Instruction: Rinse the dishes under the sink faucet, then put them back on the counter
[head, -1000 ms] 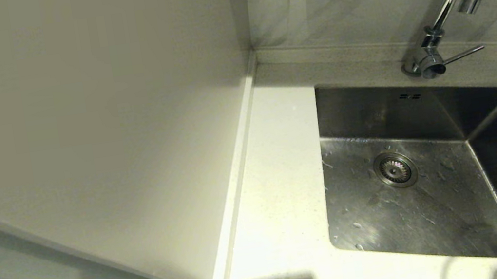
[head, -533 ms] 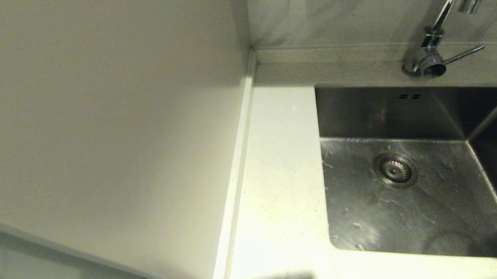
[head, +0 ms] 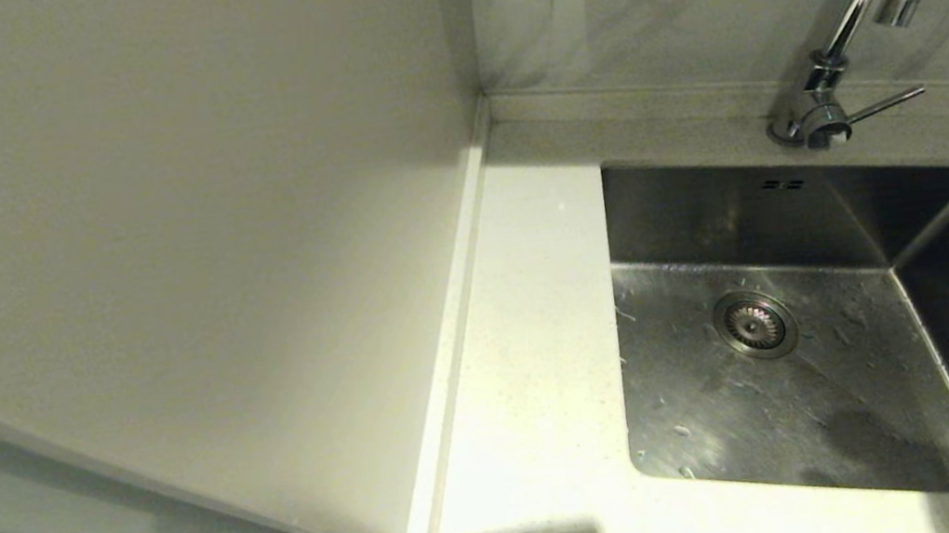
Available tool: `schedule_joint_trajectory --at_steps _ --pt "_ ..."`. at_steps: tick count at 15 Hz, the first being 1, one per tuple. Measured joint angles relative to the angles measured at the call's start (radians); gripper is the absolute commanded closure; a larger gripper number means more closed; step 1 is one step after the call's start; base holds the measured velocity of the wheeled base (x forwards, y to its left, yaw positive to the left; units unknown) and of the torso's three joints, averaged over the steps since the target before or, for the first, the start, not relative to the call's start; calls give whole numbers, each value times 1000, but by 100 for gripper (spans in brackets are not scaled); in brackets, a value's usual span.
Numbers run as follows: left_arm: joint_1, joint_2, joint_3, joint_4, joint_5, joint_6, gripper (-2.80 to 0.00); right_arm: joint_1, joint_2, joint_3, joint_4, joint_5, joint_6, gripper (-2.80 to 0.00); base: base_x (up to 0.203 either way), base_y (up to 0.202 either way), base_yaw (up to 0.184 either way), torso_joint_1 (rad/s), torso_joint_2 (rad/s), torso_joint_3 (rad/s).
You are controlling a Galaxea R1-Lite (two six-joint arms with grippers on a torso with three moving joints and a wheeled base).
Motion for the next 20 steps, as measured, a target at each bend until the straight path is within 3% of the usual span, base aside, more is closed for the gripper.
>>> schedule_joint_trajectory --at_steps 2,4,9,11,17,20 --pt "0 0 0 0 0 -1 0 116 -81 -29 -76 -73 91 0 0 0 0 0 0 0" --pt "0 0 0 0 0 0 0 183 -157 -37 -102 -179 107 0 0 0 0 0 0 0" --pt "0 0 0 0 0 0 0 269 -337 95 -249 -494 113 0 0 0 0 0 0 0" --pt "0 0 0 0 0 0 0 292 -412 193 -294 -576 113 0 0 0 0 0 0 0" --pt "0 0 0 0 0 0 0 340 -608 464 -345 -615 119 0 0 0 0 0 0 0" --pt "0 0 0 0 0 0 0 355 -656 534 -376 -625 119 0 0 0 0 0 0 0"
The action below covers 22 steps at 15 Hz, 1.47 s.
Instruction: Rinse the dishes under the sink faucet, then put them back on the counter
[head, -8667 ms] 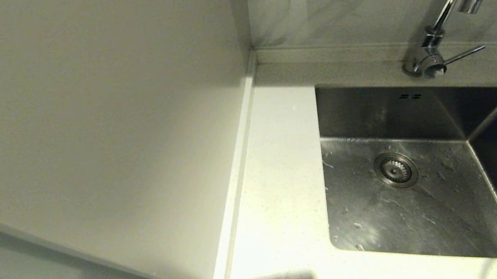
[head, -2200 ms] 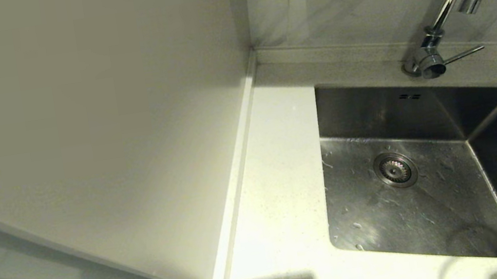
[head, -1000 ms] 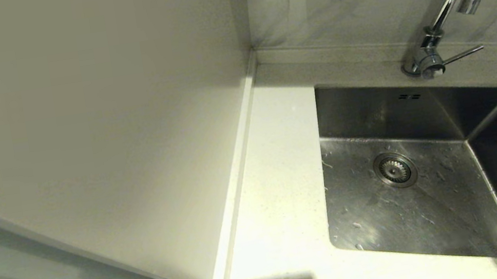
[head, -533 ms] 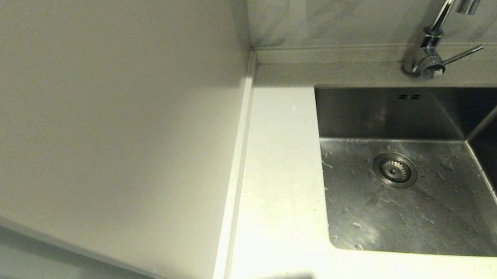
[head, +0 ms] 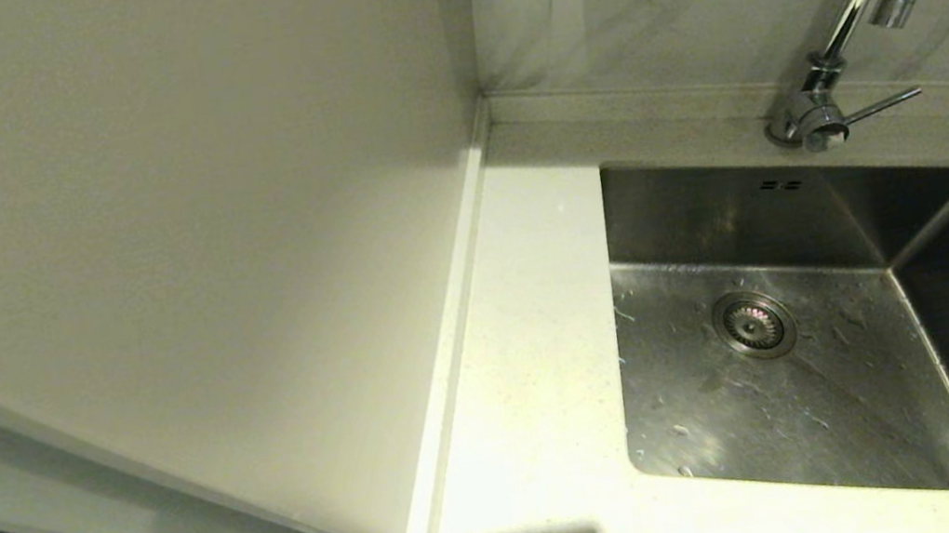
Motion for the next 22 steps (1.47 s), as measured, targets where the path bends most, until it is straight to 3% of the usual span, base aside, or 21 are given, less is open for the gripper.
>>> schedule_joint_trajectory --at_steps 3,11,18,22 --pt "0 0 0 0 0 -1 0 7 -15 31 -51 -1 -4 0 0 0 0 0 0 0" --pt "0 0 0 0 0 -1 0 149 -109 136 -74 -76 -41 0 0 0 0 0 0 0" --pt "0 0 0 0 0 -1 0 158 -269 358 -169 -93 -109 0 0 0 0 0 0 0" --pt "0 0 0 0 0 -1 0 157 -299 428 -237 -93 -108 0 0 0 0 0 0 0"
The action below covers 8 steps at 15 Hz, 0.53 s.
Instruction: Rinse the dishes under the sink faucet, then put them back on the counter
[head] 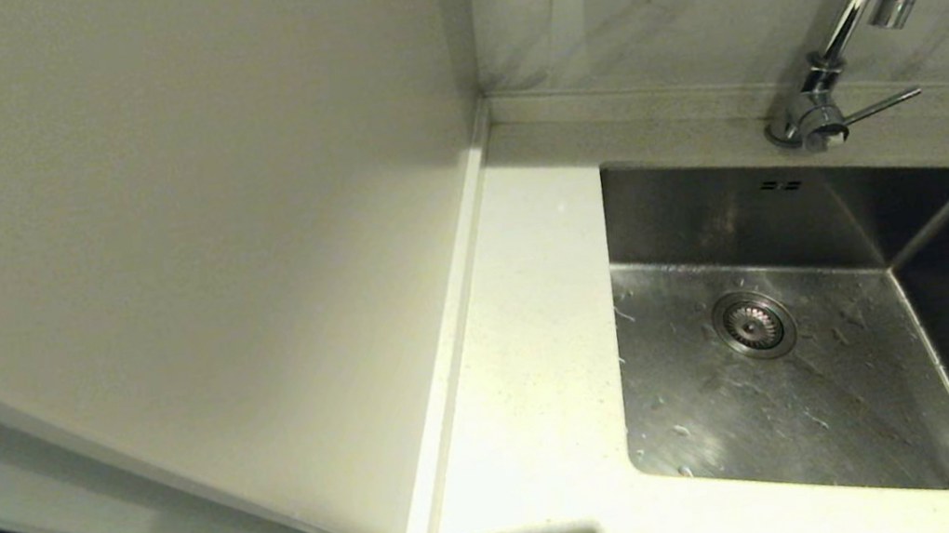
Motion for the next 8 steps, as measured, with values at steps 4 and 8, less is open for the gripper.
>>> schedule_joint_trajectory --at_steps 4,8 --pt "0 0 0 0 0 0 0 0 -4 200 -273 -14 4 0 0 0 0 0 0 0" --pt "0 0 0 0 0 0 0 0 -4 464 -595 -7 -34 0 0 0 0 0 0 0"
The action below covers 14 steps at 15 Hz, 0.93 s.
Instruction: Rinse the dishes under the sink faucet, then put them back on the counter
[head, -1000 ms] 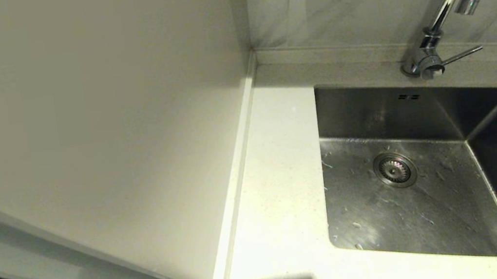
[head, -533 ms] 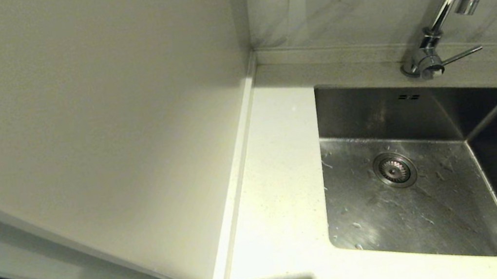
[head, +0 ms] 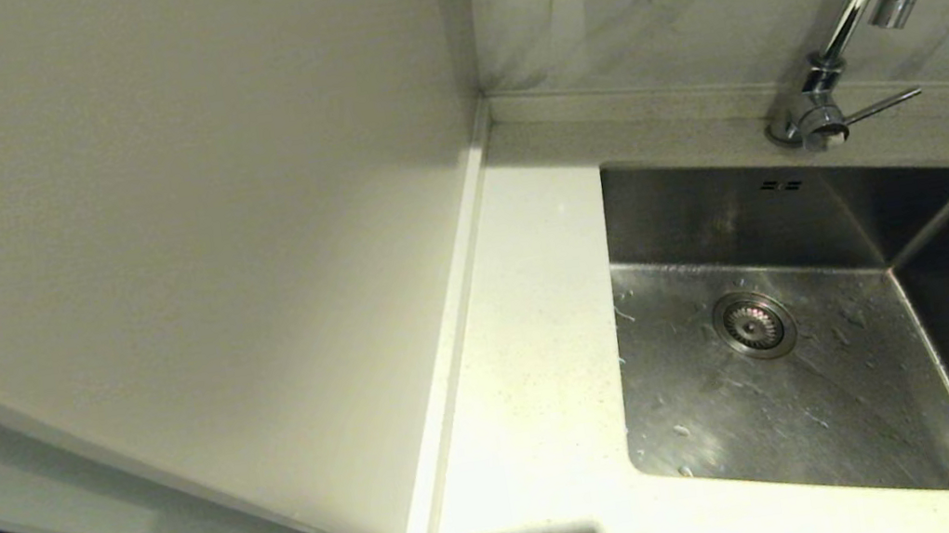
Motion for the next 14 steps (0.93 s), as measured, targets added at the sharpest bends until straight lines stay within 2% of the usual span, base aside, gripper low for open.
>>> schedule_joint_trajectory --at_steps 2,5,14 --pt "0 0 0 0 0 1 0 0 0 73 -55 36 -7 0 0 0 0 0 0 0" --pt "0 0 0 0 0 1 0 0 0 150 -76 36 -10 0 0 0 0 0 0 0" --pt "0 0 0 0 0 1 0 0 0 173 -91 17 47 0 0 0 0 0 0 0"
